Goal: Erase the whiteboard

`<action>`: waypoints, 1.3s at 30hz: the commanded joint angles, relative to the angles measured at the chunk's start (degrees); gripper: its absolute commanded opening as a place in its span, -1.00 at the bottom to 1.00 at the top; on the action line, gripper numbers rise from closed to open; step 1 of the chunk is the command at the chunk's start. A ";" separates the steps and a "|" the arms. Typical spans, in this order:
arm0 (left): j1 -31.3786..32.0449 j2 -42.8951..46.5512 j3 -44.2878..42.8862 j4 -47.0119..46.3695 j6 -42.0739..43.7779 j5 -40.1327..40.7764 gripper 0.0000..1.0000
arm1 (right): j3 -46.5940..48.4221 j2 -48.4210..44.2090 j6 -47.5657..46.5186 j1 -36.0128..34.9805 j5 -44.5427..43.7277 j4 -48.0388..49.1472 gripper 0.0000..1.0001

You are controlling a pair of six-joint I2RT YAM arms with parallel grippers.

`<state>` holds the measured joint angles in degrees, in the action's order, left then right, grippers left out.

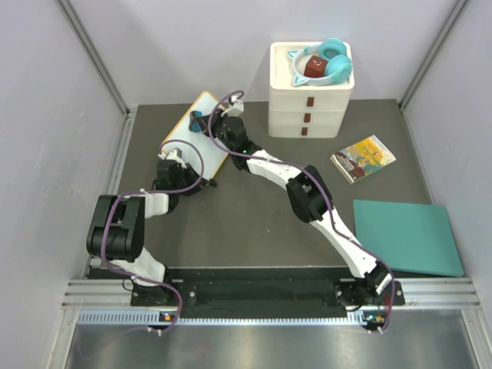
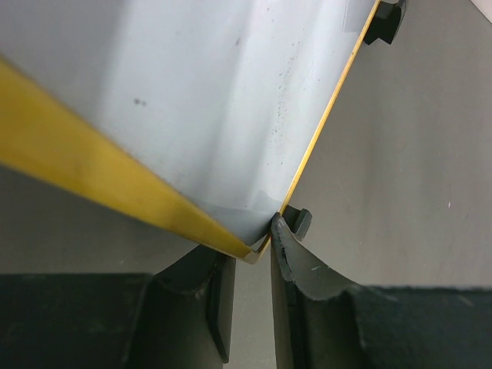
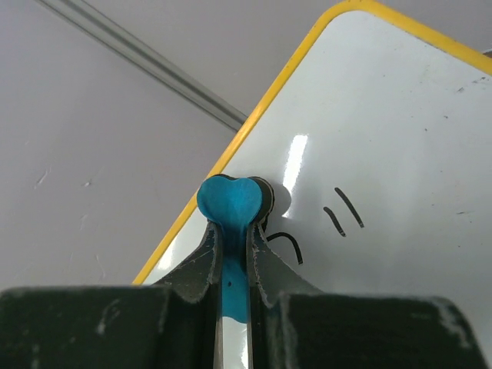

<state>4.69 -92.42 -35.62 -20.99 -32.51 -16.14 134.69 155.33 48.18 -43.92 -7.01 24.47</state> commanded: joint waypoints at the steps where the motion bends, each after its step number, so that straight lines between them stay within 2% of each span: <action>1: 1.99 -1.97 0.99 10.01 4.65 1.11 -1.00 | 2.41 -0.29 -0.02 2.07 -3.19 -0.82 -1.00; 10: 2.52 -2.06 0.72 10.27 4.91 1.37 -1.00 | 2.94 2.52 7.09 7.53 -7.14 -4.43 -1.00; 15: 2.61 -1.88 0.72 10.27 4.91 1.55 -1.00 | 5.93 4.90 7.10 8.59 -6.36 -5.14 -1.00; 30: 3.48 -2.15 0.28 10.54 5.35 2.17 -1.00 | 3.91 -0.72 1.74 3.41 -1.43 -0.48 -1.00; 39: 4.01 -2.24 0.20 10.71 5.09 2.78 -1.00 | 5.84 -1.87 0.16 -0.02 0.68 0.58 -1.00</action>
<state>6.63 -92.42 -36.12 -20.95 -32.12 -13.67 138.34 158.19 50.19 -40.45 -10.15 23.66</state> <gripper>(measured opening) 0.261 0.062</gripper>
